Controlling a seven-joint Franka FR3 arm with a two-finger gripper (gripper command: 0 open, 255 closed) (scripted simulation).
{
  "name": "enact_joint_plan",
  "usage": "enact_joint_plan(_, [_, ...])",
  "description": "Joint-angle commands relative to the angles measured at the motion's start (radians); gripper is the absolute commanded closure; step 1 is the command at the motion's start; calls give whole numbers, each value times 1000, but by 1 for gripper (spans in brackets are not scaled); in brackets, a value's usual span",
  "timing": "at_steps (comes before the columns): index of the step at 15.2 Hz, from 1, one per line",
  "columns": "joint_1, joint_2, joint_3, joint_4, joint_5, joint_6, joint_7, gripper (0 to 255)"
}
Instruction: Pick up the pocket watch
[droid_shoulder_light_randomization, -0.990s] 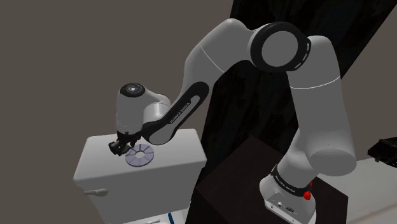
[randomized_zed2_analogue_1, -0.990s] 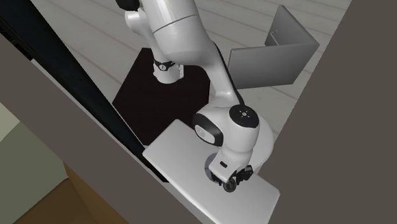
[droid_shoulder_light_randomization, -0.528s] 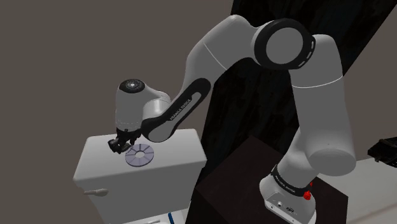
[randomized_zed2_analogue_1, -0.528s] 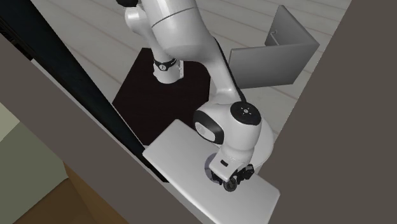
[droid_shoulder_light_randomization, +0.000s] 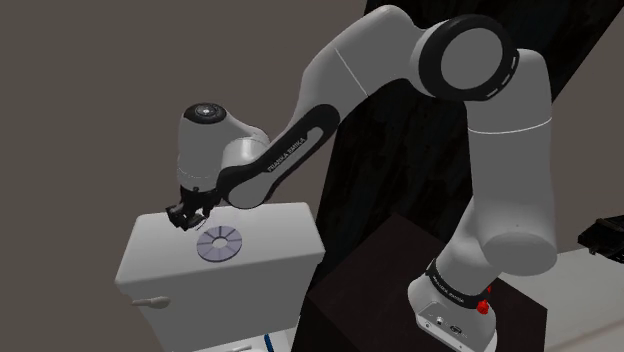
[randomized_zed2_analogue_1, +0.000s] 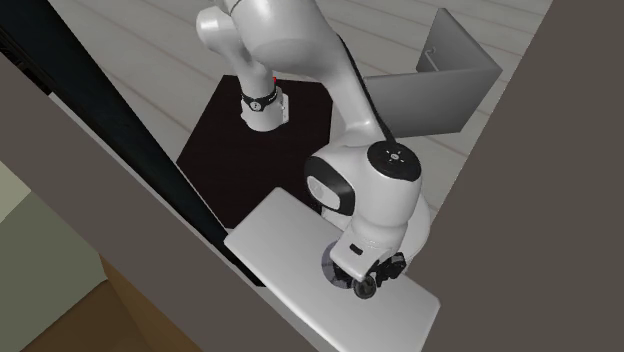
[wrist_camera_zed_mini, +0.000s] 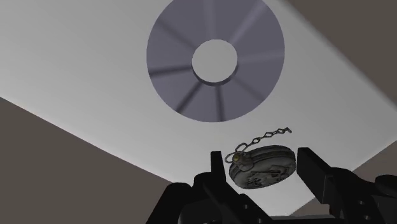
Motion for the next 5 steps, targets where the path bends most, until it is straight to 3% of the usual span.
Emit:
enact_joint_plan(1, [-7, -21, 11, -6, 13, -15, -10, 255])
enact_joint_plan(5, [-15, -42, 22, -6, 28, -35, -22, 255])
